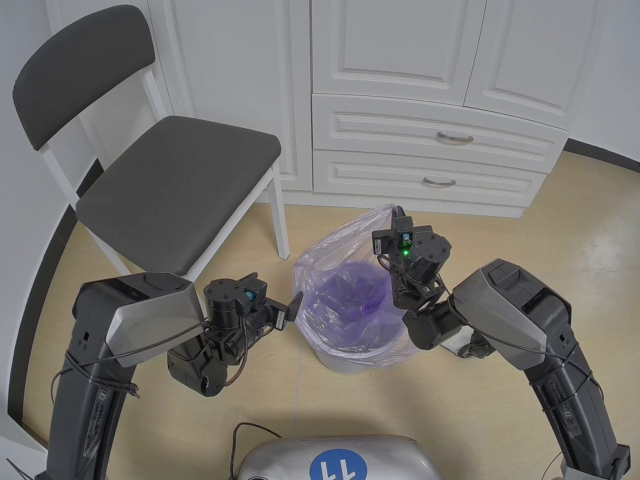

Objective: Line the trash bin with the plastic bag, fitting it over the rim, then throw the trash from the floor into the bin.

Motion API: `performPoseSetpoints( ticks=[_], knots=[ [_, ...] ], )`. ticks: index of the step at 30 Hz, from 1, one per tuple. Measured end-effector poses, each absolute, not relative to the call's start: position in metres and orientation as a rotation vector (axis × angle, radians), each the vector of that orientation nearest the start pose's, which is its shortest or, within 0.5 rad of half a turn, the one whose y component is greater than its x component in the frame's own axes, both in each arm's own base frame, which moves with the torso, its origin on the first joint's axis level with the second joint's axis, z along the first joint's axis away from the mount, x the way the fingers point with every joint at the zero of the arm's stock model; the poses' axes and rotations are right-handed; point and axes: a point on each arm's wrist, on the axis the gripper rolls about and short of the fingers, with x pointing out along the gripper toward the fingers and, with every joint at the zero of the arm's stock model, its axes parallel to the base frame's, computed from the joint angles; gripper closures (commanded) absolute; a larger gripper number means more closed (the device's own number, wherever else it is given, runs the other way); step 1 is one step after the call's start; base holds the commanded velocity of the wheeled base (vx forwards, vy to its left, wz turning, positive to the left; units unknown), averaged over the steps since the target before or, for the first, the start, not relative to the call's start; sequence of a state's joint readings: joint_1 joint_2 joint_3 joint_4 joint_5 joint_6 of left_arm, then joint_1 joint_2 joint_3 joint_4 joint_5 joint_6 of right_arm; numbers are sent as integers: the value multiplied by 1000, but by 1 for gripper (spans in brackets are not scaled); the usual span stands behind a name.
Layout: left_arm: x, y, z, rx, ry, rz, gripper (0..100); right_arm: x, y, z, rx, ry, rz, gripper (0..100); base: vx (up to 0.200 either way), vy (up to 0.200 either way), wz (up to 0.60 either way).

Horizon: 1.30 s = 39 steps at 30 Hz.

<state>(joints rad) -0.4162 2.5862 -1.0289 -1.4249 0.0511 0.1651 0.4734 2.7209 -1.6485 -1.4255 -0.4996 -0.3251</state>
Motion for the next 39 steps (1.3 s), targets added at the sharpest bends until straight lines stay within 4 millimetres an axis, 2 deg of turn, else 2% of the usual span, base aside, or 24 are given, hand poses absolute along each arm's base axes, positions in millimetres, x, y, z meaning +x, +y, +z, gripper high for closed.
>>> performPoseSetpoints(
  ticks=[11,20,21,26,32,39],
  knots=[
    [391,-173,-16,187,57,-401,0,495,225,28,-169,-376,-97,100,0,0,0],
    [373,-171,-12,256,50,-469,0,497,234,4,-187,-368,-56,100,0,0,0],
    [369,-171,-12,270,52,-485,0,497,235,3,-186,-369,-52,0,0,0,0],
    [350,-177,-5,313,61,-539,0,493,239,5,-170,-404,-41,0,0,0,0],
    [337,-182,-1,324,69,-570,0,479,249,25,-149,-540,-39,0,0,0,0],
    [333,-186,1,326,67,-578,0,461,255,18,-216,-450,25,0,0,0,0]
  ],
)
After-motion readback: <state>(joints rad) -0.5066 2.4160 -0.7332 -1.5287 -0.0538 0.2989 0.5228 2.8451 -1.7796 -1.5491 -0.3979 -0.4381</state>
